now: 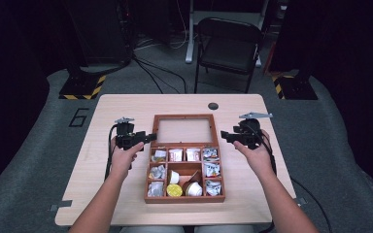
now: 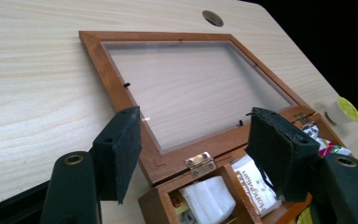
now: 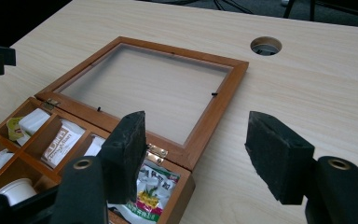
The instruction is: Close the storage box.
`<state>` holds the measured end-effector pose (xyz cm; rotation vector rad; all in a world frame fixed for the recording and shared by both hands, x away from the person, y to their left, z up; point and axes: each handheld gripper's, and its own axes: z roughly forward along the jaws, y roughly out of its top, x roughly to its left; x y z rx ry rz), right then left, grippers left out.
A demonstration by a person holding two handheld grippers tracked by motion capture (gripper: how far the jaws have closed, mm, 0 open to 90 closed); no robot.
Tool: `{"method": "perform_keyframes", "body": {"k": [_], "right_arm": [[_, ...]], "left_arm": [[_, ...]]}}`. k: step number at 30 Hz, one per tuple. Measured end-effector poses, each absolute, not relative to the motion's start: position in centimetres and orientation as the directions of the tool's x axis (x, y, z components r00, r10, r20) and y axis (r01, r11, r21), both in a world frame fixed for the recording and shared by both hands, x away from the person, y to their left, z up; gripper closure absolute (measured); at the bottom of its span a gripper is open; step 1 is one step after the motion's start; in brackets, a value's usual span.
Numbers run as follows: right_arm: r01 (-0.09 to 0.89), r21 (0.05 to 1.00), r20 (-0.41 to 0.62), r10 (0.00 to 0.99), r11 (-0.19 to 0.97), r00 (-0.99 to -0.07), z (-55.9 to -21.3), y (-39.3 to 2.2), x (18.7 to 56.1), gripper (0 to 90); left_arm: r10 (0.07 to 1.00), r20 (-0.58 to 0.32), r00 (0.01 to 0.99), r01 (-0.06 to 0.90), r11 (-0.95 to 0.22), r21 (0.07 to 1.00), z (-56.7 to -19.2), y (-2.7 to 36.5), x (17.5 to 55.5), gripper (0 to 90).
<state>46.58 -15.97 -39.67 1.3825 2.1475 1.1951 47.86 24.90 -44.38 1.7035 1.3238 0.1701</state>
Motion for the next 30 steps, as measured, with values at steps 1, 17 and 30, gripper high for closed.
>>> {"method": "perform_keyframes", "body": {"k": [1,17,30], "right_arm": [[0.594,0.781,0.157,0.862,0.191,-0.483,-39.7,-15.8,46.7,38.1],[0.622,0.762,0.174,0.87,0.179,-0.462,-42.6,-14.7,49.7,38.8],[0.656,0.728,0.183,0.865,0.199,-0.467,-44.7,-13.8,51.5,37.9]], "left_arm": [[0.818,-0.404,0.411,0.686,0.015,0.727,-44.5,25.0,48.0,34.9],[0.822,-0.407,0.399,0.701,0.013,0.713,-46.2,25.0,49.7,35.0],[0.82,-0.435,0.373,0.723,0.036,0.69,-47.5,24.9,50.8,35.5]]}}
